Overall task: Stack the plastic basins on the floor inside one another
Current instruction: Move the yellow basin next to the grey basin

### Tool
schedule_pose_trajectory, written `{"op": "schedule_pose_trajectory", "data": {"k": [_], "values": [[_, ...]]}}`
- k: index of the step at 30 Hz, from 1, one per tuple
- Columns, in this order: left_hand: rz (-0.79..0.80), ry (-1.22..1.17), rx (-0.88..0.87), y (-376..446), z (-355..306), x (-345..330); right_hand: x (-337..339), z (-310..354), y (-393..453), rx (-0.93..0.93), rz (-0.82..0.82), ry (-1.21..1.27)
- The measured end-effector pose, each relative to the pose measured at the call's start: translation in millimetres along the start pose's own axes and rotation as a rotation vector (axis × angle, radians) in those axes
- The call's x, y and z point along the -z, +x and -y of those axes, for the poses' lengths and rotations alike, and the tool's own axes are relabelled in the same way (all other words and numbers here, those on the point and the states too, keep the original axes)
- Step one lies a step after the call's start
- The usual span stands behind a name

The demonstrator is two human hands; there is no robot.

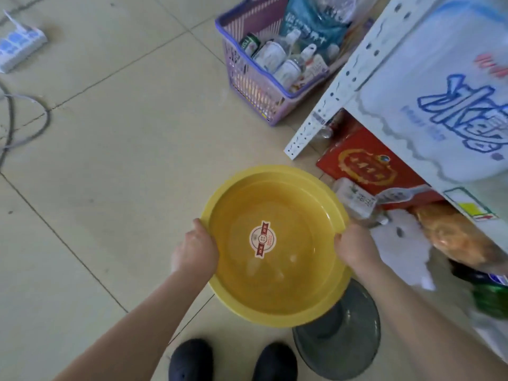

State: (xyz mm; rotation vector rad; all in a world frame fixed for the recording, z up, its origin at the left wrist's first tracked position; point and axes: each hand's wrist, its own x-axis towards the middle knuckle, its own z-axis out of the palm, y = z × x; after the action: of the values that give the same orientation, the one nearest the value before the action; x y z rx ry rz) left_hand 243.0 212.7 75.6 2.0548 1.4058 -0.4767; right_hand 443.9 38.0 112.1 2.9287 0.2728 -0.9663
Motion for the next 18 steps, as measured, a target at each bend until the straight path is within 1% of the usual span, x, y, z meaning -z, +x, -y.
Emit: {"op": "schedule_pose_trajectory", "data": {"k": [2, 7, 11, 13, 15, 16, 18], "values": [[-0.018, 0.043, 0.008, 12, 0, -33, -32, -17, 23, -0.024, 0.012, 0.002], [-0.028, 0.121, 0.020, 46, 15, -104, -111, -39, 70, -0.051, -0.033, 0.149], [-0.058, 0.127, 0.064, 63, 23, -139, -148, -46, 88, -0.065, -0.022, 0.276], [-0.063, 0.113, 0.090, 66, 22, -145, -157, -50, 91, -0.047, -0.011, 0.330], [-0.050, 0.119, 0.124, 62, 17, -140, -151, -56, 86, 0.020, 0.016, 0.288], [-0.054, 0.158, 0.105, 59, 12, -135, -143, -62, 81, 0.054, 0.019, 0.259], [-0.071, 0.259, -0.024, 39, -10, -123, -122, -83, 64, 0.086, -0.010, 0.221]]}}
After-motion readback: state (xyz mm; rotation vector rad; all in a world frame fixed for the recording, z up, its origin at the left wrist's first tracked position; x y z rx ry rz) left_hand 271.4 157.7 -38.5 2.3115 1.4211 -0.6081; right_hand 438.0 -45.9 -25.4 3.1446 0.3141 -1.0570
